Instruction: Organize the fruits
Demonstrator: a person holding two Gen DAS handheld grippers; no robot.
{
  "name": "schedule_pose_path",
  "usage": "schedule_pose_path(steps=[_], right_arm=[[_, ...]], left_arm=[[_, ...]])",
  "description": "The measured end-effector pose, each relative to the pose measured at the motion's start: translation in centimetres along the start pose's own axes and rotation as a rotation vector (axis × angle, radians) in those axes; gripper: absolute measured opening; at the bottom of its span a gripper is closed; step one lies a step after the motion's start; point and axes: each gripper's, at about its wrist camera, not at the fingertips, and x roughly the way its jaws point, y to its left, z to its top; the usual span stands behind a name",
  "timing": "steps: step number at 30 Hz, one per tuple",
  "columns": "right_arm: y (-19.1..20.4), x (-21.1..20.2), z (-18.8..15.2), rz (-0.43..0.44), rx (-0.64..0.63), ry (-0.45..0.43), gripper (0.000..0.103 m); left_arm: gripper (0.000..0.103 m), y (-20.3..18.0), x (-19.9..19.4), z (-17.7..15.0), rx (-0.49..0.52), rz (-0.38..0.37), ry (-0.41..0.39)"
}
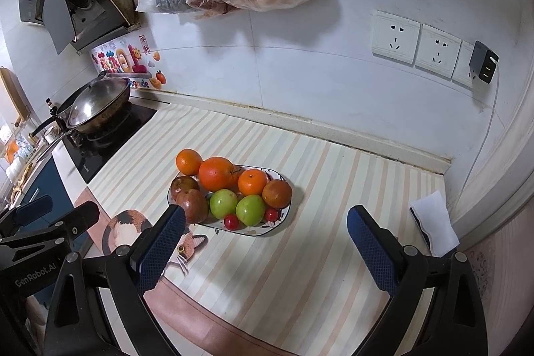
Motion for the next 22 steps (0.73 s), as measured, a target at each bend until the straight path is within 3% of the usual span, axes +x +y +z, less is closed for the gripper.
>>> schedule_pose_path(steps=[22], right_arm=[[0.2, -0.4, -0.2, 0.007, -0.015, -0.005, 0.100]], left_arm=[[0.089, -0.1, -1.3, -0.8, -0.003, 0.012, -0.018]])
